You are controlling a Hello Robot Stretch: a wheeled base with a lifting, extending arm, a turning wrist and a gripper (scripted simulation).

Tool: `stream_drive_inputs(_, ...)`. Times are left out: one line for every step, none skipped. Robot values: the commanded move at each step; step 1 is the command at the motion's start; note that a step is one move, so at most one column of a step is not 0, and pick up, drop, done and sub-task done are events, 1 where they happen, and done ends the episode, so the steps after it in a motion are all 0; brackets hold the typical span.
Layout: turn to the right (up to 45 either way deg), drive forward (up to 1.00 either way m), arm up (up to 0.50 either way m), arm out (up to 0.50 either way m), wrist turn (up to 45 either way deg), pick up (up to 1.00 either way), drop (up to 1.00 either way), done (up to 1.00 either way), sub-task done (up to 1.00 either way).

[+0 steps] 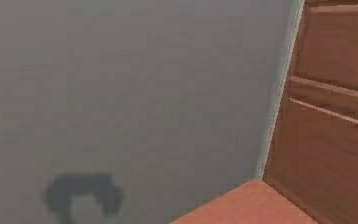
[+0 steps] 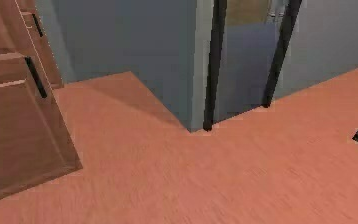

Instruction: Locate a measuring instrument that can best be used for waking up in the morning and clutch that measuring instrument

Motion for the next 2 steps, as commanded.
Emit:
stream_drive_inputs(45.0,0.0,0.0,0.0,0.0,0.0,0.0,0.0,0.0)
stream_drive_inputs(39.0,0.0,0.0,0.0,0.0,0.0,0.0,0.0,0.0)
